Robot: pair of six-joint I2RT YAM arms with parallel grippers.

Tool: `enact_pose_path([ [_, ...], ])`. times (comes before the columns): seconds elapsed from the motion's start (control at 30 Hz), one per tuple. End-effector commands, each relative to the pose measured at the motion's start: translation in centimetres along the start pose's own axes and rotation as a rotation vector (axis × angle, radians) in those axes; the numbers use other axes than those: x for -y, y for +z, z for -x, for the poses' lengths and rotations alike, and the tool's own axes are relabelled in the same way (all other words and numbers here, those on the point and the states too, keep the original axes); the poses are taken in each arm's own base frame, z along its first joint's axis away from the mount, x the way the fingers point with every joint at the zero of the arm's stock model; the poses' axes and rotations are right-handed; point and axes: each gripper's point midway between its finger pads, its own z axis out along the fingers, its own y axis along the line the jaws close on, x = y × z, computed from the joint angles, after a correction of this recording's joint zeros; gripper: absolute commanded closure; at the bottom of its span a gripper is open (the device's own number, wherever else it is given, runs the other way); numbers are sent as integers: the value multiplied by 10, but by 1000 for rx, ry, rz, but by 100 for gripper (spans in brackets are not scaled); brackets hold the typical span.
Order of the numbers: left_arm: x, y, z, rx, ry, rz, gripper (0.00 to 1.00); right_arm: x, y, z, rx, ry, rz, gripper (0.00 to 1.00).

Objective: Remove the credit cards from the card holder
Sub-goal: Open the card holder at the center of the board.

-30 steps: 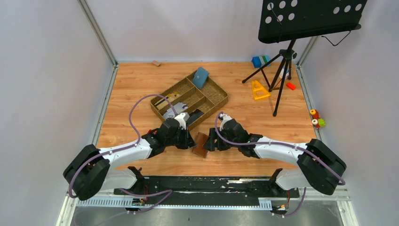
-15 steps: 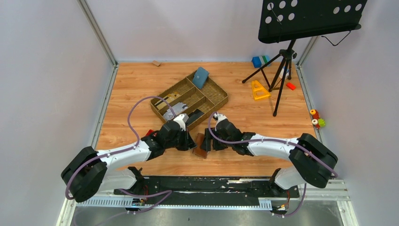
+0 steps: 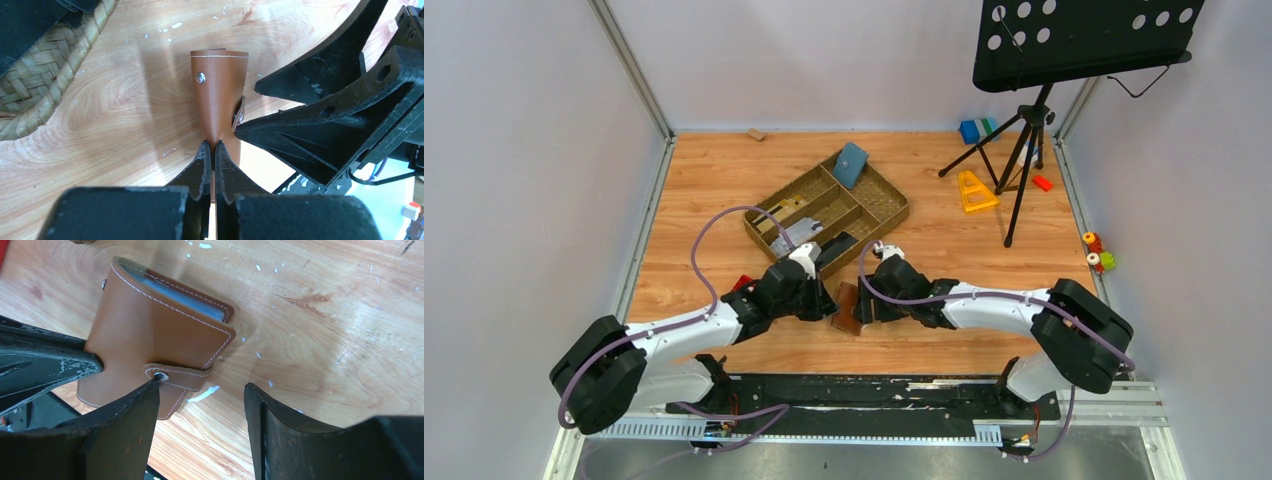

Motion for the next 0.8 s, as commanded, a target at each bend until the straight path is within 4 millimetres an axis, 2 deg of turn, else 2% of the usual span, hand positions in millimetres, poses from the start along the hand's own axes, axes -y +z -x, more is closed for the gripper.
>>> enact_pose_path([
  [0.0,10,-4,14,60,6,-25,100,15,1,8,17,-54,-135,39],
  [0.13,2,-6,15,62,15,18,100,30,-8,12,47,-50,-208,44],
  [0.2,1,-7,14,57,22,29,100,28,-13,15,75,-54,-189,44],
  [0.37,4,-4,11,43,12,10,100,-11,-19,24,131,-39,30,38],
  [0.6,5,-4,11,45,7,4,100,-48,-10,41,139,-62,119,34],
  [0.7,6,-4,11,44,3,-5,100,-52,-3,45,142,-64,94,31],
  [0.77,7,-4,11,42,0,-10,100,-43,2,43,122,-55,33,30],
])
